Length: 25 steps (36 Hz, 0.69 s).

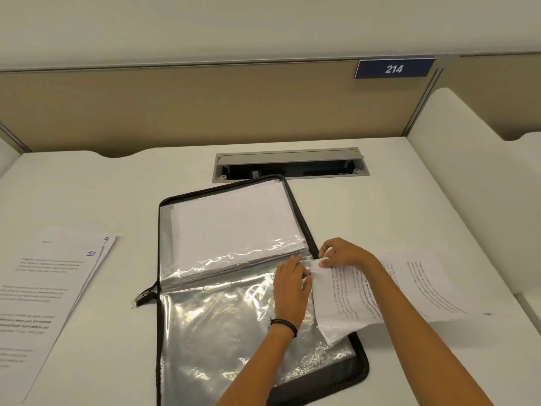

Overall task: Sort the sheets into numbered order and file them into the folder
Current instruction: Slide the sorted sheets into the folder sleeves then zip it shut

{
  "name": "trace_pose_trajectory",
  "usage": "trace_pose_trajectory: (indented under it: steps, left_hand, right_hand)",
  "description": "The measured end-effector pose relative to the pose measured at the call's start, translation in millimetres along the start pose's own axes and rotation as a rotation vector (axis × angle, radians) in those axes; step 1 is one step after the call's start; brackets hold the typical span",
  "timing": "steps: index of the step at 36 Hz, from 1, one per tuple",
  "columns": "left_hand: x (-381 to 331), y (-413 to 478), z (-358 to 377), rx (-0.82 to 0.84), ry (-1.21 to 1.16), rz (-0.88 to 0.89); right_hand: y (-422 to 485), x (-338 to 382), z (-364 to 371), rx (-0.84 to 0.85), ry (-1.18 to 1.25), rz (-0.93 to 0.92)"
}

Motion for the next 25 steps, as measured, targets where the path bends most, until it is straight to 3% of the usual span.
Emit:
trace_pose_trajectory:
  steps: [7, 13, 17, 25]
  left_hand:
    - [-3, 8, -11, -0.045, -0.027, -0.105]
    - [-8, 10, -18, -0.055, -0.048, -0.033]
    - [-7, 6, -21, -0.062, -0.075, 0.032]
    - [5, -7, -9, 0.110, 0.011, 0.106]
  right_hand:
    - [0, 6, 8, 0.005, 0.031, -0.044]
    - [1, 22, 17, -0.021, 0.054, -0.156]
    - [0, 24, 14, -0.104, 0.121, -0.203]
    - [-6, 14, -9, -0.354, 0.204, -0.282]
Point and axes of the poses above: each hand's wrist, its own y-axis towards the middle knuckle, its own z-axis out of the palm, x = y × z, the point moved 6 cm from there along y, towards the middle knuckle, and after that the axes turned 10 degrees about -x, right-handed, at the moved point
